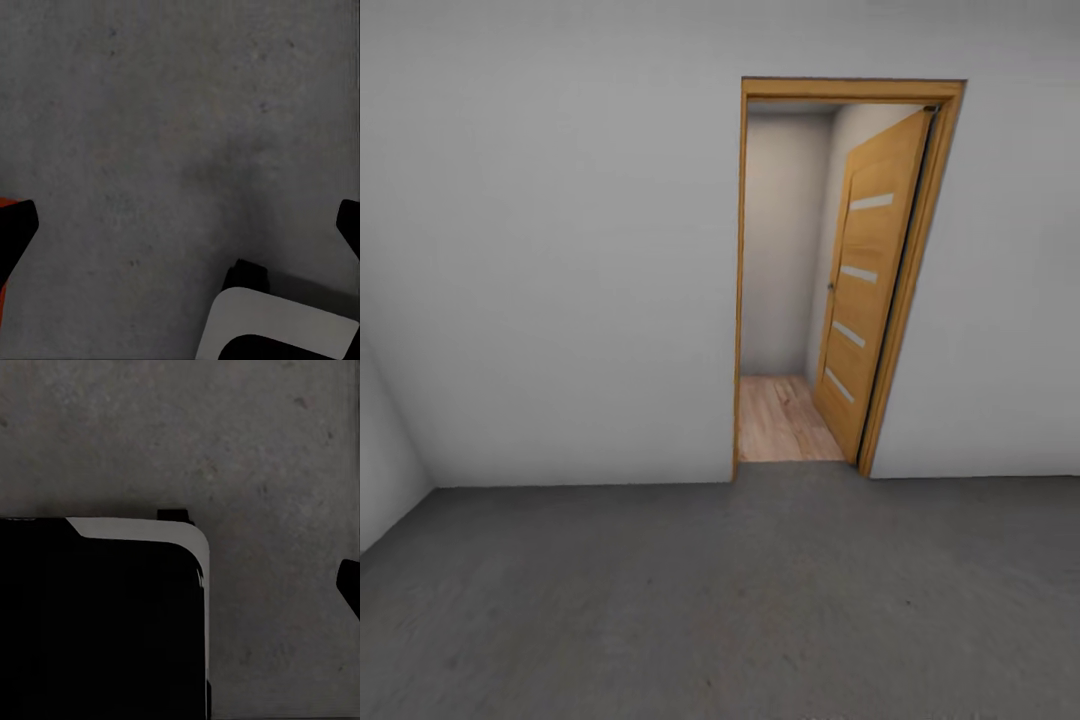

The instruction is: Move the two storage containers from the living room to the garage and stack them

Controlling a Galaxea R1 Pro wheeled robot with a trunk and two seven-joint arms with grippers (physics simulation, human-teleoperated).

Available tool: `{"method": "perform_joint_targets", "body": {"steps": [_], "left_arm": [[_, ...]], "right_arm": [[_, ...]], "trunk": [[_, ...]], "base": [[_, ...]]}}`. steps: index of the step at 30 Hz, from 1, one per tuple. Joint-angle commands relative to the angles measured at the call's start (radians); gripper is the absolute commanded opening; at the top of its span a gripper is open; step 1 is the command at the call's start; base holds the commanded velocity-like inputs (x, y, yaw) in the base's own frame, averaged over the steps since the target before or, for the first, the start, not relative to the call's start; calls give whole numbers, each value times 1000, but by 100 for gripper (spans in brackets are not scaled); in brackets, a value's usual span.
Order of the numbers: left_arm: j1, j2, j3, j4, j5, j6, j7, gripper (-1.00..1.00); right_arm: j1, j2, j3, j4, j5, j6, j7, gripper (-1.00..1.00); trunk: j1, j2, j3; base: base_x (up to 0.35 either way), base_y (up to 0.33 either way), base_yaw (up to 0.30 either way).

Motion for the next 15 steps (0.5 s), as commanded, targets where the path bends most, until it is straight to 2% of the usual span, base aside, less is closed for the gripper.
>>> {"method": "perform_joint_targets", "body": {"steps": [1, 15], "left_arm": [[0, 0, -9, 0, 9, -3, 2, 100], [0, 0, -9, 0, 9, -3, 2, 100]], "right_arm": [[-1, 0, 8, 3, -7, -5, 0, 100], [-1, 3, 8, 3, -7, -5, 0, 100]], "trunk": [[0, -1, -1], [0, -1, 3]], "base": [[0, 0, -283], [0, 0, -278]]}}
